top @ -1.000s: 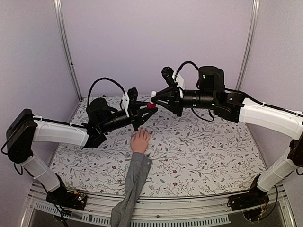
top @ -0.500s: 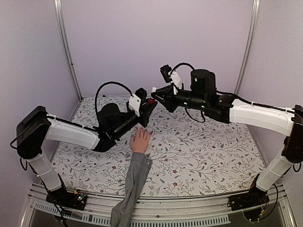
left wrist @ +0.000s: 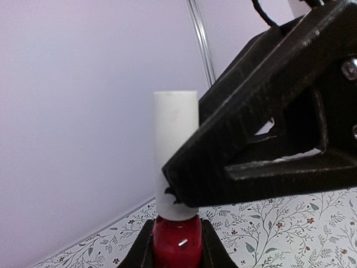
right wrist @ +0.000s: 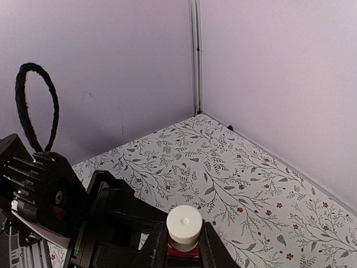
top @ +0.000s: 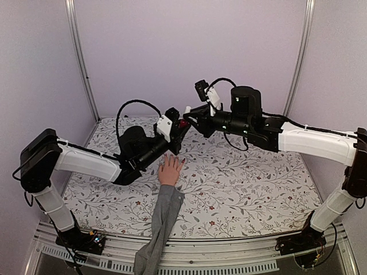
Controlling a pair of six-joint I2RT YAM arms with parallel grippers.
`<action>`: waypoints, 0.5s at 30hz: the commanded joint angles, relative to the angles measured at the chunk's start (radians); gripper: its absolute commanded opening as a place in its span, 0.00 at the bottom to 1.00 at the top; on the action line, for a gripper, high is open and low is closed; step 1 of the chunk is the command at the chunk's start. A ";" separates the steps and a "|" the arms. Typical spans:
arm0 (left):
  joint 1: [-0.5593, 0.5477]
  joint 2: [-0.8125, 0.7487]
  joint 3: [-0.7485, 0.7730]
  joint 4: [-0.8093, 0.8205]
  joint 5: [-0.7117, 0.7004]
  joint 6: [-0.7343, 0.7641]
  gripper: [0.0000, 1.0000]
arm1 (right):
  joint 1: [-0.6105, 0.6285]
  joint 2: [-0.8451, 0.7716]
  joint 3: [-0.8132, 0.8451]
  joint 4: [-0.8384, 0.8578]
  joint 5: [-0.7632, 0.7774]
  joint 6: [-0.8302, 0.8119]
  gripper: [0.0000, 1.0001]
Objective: Paint the nails
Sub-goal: Screw the nail polish bottle.
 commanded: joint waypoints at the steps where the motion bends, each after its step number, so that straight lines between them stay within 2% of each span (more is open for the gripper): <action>1: -0.023 -0.058 -0.011 0.025 0.076 0.016 0.00 | 0.039 -0.031 -0.049 -0.023 -0.073 -0.004 0.23; 4: -0.020 -0.083 -0.029 0.011 0.105 0.011 0.00 | 0.026 -0.054 -0.068 -0.018 -0.089 -0.004 0.27; 8: -0.006 -0.118 -0.053 -0.006 0.194 -0.021 0.00 | 0.007 -0.094 -0.111 0.002 -0.141 -0.004 0.40; 12: 0.026 -0.154 -0.065 -0.046 0.421 -0.053 0.00 | -0.005 -0.136 -0.152 0.006 -0.237 -0.072 0.58; 15: 0.068 -0.180 -0.072 -0.068 0.659 -0.083 0.00 | -0.006 -0.167 -0.180 0.001 -0.370 -0.132 0.64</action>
